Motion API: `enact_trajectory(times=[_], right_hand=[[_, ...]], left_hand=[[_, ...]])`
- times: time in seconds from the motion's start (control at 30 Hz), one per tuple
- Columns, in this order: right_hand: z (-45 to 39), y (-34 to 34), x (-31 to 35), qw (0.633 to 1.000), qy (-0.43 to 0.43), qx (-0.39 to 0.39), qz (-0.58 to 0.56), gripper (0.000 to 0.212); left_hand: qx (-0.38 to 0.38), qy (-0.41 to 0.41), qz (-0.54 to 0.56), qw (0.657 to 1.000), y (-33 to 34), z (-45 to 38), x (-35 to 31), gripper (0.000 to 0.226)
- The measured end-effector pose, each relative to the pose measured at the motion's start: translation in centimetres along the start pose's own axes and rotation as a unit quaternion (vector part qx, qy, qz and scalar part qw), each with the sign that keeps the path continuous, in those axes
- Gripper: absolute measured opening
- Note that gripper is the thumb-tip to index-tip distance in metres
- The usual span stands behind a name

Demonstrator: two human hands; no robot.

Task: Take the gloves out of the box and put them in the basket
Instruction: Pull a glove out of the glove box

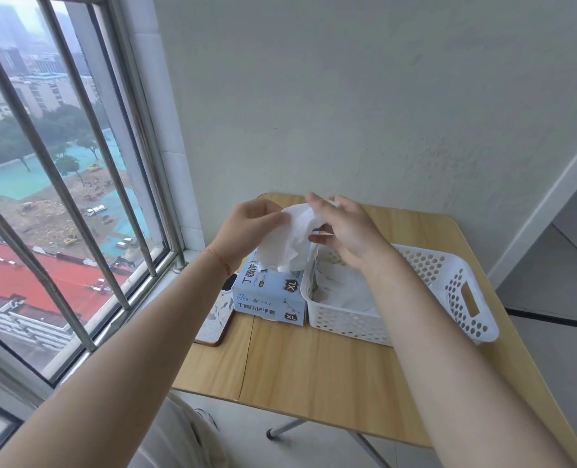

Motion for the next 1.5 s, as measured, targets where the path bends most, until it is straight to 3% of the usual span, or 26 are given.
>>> enact_trajectory(times=[0.17, 0.27, 0.33, 0.4, 0.47, 0.53, 0.63, 0.73, 0.87, 0.9, 1.03, 1.1, 1.23, 1.37, 1.5], right_hand=[[0.9, -1.0, 0.2, 1.000, 0.010, 0.015, -0.022, 0.017], [1.3, -1.2, 0.3, 0.999, -0.002, 0.021, -0.037, 0.017], [1.4, -1.2, 0.3, 0.999, -0.003, 0.027, -0.043, 0.019], [1.6, -0.9, 0.4, 0.998, 0.004, 0.029, -0.050, 0.018], [1.7, -0.7, 0.3, 0.997, 0.010, 0.029, -0.065, 0.011], [1.8, -0.6, 0.3, 0.996, 0.008, 0.029, -0.089, 0.007], [1.9, -0.9, 0.4, 0.994, -0.003, 0.019, -0.105, 0.019], [1.9, -1.2, 0.6, 0.995, -0.013, 0.000, -0.104, 0.025], [1.9, -1.6, 0.7, 0.996, -0.016, -0.036, -0.081, 0.013], [1.9, -1.8, 0.6, 0.996, -0.011, -0.048, -0.074, 0.008], [2.2, -2.8, 0.3, 0.992, 0.018, -0.113, -0.052, 0.008], [2.4, -3.0, 0.2, 0.989, 0.046, -0.140, 0.028, 0.004], [2.7, -2.1, 1.1, 0.973, 0.033, -0.100, 0.204, 0.024], [2.8, 0.2, 2.6, 0.969, -0.036, 0.045, 0.241, 0.052], [3.6, 0.7, 3.7, 0.965, -0.025, 0.041, 0.256, 0.028]], left_hand=[[-0.092, -0.013, 0.006, 0.996, -0.6, -0.7, -1.4, 0.017], [-0.096, -0.047, -0.067, 0.992, -0.4, -0.7, -1.0, 0.007], [-0.090, -0.026, -0.101, 0.991, 0.0, -0.4, -0.7, 0.005], [-0.051, 0.008, -0.061, 0.997, 0.5, 0.0, -0.8, 0.011], [0.033, 0.026, -0.029, 0.999, 1.0, 0.3, -0.9, 0.021], [0.111, 0.016, -0.061, 0.992, 1.4, 0.3, -0.6, 0.040], [0.155, -0.028, -0.158, 0.975, 1.7, 0.5, 0.4, 0.072], [0.111, -0.018, -0.151, 0.982, 1.8, 0.5, 0.7, 0.060], [0.001, 0.012, -0.152, 0.988, 1.1, 0.3, 0.6, 0.009], [-0.016, 0.011, -0.143, 0.990, 0.8, 0.3, 0.5, 0.007], [-0.086, -0.005, -0.012, 0.996, -0.6, 0.6, -0.1, 0.029], [-0.102, 0.009, 0.020, 0.995, -1.0, 0.9, -0.8, 0.033], [-0.058, 0.034, 0.005, 0.998, -0.5, 1.1, -3.0, 0.020], [0.058, 0.031, -0.050, 0.997, 1.4, 1.3, -4.8, 0.020], [0.060, 0.034, 0.011, 0.998, 2.1, 1.6, -5.3, 0.024]])
Point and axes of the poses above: each hand's wrist, its own z-axis away from the middle knuckle, its own y-axis out of the palm, x = y × z, the point moved 3 cm from there along -z, towards the middle knuckle, and after that the axes turned 11 degrees about x, right-handed, at the moved point
